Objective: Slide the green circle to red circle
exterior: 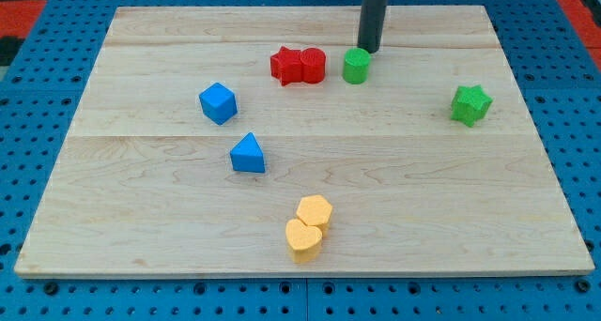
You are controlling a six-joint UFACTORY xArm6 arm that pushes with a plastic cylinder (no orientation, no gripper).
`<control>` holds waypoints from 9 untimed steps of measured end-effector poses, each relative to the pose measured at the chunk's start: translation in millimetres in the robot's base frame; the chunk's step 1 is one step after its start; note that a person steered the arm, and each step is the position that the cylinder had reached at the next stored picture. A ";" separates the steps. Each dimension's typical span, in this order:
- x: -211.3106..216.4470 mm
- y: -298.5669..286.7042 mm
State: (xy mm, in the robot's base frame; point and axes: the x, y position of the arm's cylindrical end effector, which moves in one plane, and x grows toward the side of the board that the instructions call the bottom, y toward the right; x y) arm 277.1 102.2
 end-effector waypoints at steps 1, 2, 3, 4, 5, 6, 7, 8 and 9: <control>-5.6 32.4; 19.2 59.7; 46.1 57.9; 65.7 26.3; 69.7 2.6; 60.8 7.0; 55.8 14.7; 59.4 -0.5; 61.4 -17.9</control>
State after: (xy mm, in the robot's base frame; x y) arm 338.5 84.4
